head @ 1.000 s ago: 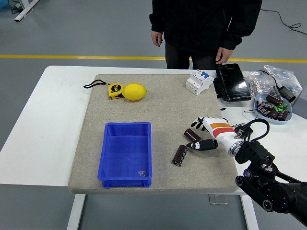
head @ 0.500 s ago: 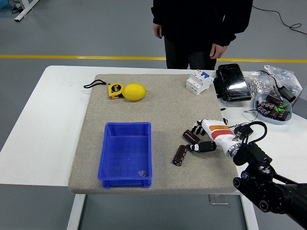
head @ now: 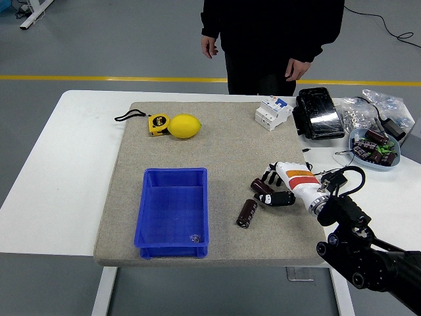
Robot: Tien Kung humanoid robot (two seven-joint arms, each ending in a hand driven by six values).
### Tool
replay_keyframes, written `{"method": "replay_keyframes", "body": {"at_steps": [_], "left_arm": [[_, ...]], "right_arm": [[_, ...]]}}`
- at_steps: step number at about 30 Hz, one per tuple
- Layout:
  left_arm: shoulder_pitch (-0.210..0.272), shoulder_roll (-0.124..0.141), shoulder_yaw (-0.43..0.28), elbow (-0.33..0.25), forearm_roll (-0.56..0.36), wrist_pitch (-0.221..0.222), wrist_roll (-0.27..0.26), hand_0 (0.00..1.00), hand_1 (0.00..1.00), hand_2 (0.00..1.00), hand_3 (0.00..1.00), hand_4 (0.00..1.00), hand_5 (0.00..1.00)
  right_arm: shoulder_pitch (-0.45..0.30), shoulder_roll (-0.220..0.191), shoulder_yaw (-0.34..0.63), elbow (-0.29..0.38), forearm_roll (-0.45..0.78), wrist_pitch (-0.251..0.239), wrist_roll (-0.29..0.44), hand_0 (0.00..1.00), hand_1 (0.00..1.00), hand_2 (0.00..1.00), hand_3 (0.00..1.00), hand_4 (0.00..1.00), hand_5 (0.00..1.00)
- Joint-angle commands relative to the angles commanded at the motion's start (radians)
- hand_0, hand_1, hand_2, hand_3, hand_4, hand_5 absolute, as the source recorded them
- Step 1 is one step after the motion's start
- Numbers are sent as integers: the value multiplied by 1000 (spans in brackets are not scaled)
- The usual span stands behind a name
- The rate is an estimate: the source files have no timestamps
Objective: Pick up the battery,place it into the box
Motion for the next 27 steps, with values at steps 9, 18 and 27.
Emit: {"method": "replay_keyframes", "body": {"at_steps": [9, 18, 27], "left_arm": [[-2, -1, 3, 0, -3, 0, 0, 726, 684, 689, 592, 638, 559], [-2, 0, 3, 0, 1, -2, 1, 726, 685, 689, 592, 639, 560], [-2, 0, 2, 0, 3, -2, 1, 726, 686, 689, 591, 639, 560]], "right_arm": [[0, 5, -5, -11, 5, -12, 4, 194, 378, 445, 479, 854, 381], [1, 6, -5, -16, 9, -23, 6, 155, 348, 426, 451, 818, 377], [2, 7, -6, -22, 12, -24, 4, 134, 329, 412, 441, 797, 373]]}}
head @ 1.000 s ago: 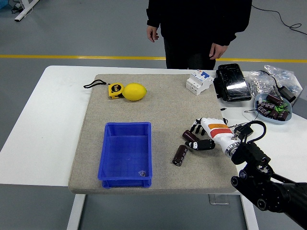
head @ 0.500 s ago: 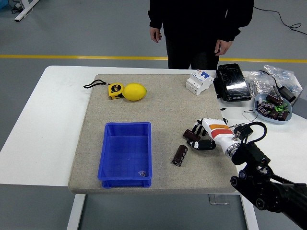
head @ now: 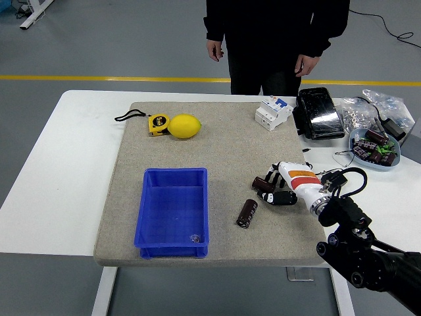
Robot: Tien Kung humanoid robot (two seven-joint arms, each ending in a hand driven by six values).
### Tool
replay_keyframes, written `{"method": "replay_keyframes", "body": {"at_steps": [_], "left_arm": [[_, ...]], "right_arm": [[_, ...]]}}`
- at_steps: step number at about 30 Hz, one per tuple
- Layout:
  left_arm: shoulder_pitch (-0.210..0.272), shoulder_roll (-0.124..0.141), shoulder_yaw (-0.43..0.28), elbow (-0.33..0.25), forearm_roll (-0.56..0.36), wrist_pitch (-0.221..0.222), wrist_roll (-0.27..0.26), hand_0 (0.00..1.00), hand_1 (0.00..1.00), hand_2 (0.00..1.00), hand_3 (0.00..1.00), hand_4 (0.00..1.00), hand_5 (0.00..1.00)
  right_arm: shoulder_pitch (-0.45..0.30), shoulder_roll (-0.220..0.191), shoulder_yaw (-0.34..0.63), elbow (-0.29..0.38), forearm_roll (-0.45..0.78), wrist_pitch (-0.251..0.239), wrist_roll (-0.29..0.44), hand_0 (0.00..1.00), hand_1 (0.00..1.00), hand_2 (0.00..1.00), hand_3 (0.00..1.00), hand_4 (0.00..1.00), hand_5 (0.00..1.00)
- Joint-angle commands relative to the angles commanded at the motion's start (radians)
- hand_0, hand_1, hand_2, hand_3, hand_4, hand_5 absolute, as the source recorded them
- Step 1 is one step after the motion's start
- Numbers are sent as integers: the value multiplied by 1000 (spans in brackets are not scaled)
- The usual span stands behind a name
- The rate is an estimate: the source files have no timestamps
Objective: Pick up the battery,place it into the box
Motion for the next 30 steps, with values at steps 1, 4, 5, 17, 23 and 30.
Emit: {"method": "replay_keyframes", "body": {"at_steps": [1, 4, 5, 17, 23, 30], "left_arm": [[0, 0, 0, 0, 1, 0, 0, 726, 686, 689, 591, 639, 560], [0, 1, 0, 0, 1, -1, 0, 727, 685, 691, 593, 639, 559], [1, 1, 1, 0, 0, -1, 0, 727, 685, 691, 593, 639, 559], [7, 4, -8, 0, 12, -2, 2, 727, 685, 691, 593, 639, 559], [11, 6, -19, 0, 22, -1, 3, 727, 685, 691, 593, 640, 560], [16, 9, -21, 0, 22, 2, 3, 727, 685, 691, 593, 640, 560]], "right_arm": [[0, 0, 0, 1, 0, 0, 0, 134, 329, 412, 441, 797, 373], [0, -2, 2, 9, 0, -1, 1, 126, 315, 405, 438, 797, 382], [0, -3, 2, 12, -1, -1, 1, 126, 315, 405, 438, 797, 382], [3, -13, 27, 99, -24, -2, -10, 121, 309, 402, 438, 778, 371], [18, -8, 26, 208, -52, -1, -32, 121, 308, 401, 440, 760, 352], [64, 25, -10, 319, -64, 10, -68, 121, 308, 401, 441, 757, 353]]}}
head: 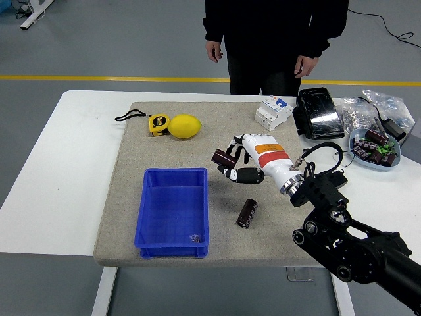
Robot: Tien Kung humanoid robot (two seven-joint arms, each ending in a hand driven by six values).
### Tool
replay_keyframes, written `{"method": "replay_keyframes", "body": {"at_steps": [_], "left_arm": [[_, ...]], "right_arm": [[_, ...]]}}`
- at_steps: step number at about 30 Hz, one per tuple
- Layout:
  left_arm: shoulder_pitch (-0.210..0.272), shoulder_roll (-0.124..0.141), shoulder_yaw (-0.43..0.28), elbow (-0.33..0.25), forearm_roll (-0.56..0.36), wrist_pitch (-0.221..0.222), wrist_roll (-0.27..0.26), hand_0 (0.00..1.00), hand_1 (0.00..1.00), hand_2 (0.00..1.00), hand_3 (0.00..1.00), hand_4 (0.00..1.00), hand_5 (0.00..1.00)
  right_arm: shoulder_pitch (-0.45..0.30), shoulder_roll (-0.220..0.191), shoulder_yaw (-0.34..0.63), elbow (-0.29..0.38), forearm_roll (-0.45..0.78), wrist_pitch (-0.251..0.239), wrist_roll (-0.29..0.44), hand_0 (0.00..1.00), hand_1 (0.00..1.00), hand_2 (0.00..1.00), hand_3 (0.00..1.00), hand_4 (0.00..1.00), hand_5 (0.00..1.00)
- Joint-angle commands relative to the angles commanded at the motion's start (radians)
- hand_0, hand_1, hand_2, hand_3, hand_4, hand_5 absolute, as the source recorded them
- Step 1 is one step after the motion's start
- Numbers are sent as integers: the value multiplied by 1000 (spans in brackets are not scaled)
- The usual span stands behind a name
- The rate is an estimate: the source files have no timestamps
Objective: Pick up the battery,place it into the box
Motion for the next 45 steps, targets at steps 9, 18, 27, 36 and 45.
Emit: {"method": "replay_keyframes", "body": {"at_steps": [9, 18, 27, 36, 45], "left_arm": [[4, 5, 0, 0, 0, 2, 1, 727, 684, 692, 594, 642, 559], [8, 9, 1, 0, 4, 4, 6, 727, 683, 693, 593, 642, 558], [18, 15, -4, 0, 17, 5, 10, 727, 684, 692, 592, 641, 557], [-3, 3, -52, 0, 63, 11, 15, 727, 681, 696, 592, 642, 557], [-7, 0, -96, 0, 108, 14, 9, 727, 682, 688, 590, 645, 561]], "right_arm": [[58, 57, -125, 73, -2, 56, -43, 200, 378, 449, 468, 796, 338], [75, 57, -187, 42, -39, 172, -72, 274, 437, 520, 505, 907, 404], [74, 57, -175, 16, -46, 212, -60, 367, 538, 716, 856, 998, 519], [120, 57, -156, 72, -35, 205, -54, 362, 540, 711, 849, 998, 516], [77, -59, -73, 144, -33, 234, -73, 367, 537, 695, 802, 998, 510]]}}
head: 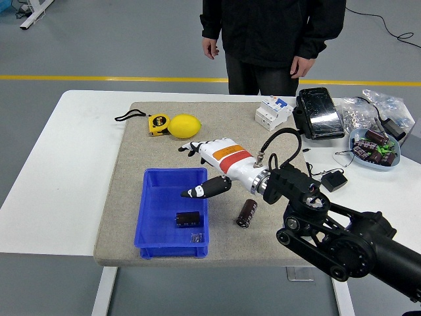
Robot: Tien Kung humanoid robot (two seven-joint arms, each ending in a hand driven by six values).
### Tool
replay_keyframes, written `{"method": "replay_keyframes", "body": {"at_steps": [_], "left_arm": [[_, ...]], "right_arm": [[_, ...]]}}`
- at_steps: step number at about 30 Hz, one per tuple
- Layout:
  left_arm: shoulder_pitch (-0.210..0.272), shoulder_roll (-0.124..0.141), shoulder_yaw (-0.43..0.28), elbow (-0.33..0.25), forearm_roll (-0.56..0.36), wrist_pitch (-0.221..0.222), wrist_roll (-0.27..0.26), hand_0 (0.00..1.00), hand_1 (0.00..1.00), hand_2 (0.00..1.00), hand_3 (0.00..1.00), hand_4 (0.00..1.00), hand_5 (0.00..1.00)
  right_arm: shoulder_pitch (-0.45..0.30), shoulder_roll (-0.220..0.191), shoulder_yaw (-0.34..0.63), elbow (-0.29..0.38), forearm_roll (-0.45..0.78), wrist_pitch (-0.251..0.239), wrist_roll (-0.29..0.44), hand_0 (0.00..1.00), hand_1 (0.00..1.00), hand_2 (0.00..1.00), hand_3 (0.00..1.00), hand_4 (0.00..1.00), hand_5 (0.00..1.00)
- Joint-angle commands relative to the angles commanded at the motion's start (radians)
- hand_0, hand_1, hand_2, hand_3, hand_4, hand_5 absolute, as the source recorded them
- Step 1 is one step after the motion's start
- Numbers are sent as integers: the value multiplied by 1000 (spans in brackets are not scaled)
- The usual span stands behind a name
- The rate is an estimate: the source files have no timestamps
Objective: Pick up the battery,place it into the box
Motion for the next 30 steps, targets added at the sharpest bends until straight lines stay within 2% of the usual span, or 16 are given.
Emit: {"method": "replay_keyframes", "body": {"at_steps": [8, 14, 20, 22, 23, 28, 30], "left_arm": [[-2, -3, -17, 0, 10, 4, -1, 727, 680, 686, 590, 647, 564], [0, -5, -30, 0, 11, 8, -6, 727, 680, 683, 590, 646, 563], [2, -7, -32, 0, 14, 7, -5, 726, 680, 682, 588, 642, 560], [5, -9, -40, 0, 16, 9, -6, 726, 680, 682, 588, 642, 560], [4, -9, -40, 0, 21, 8, -5, 725, 678, 680, 588, 639, 556], [8, -12, -30, 0, 4, 10, -5, 725, 678, 680, 588, 639, 556], [8, -13, -30, 0, 5, 9, -4, 723, 677, 681, 588, 635, 552]], "right_arm": [[-68, -129, 57, 84, -6, 38, -27, 367, 536, 693, 777, 998, 510], [-138, -186, 99, 135, -28, 53, -44, 371, 536, 691, 772, 998, 509], [-212, -201, 138, 152, -77, 46, -53, 392, 549, 701, 782, 998, 511], [-234, -195, 150, 147, -89, 38, -54, 392, 549, 701, 782, 998, 511], [-243, -193, 155, 145, -94, 32, -54, 471, 584, 729, 809, 998, 514], [-304, -165, 184, 133, -136, -23, -60, 471, 584, 729, 809, 998, 514], [-322, -153, 192, 129, -145, -42, -64, 504, 603, 748, 830, 998, 516]]}}
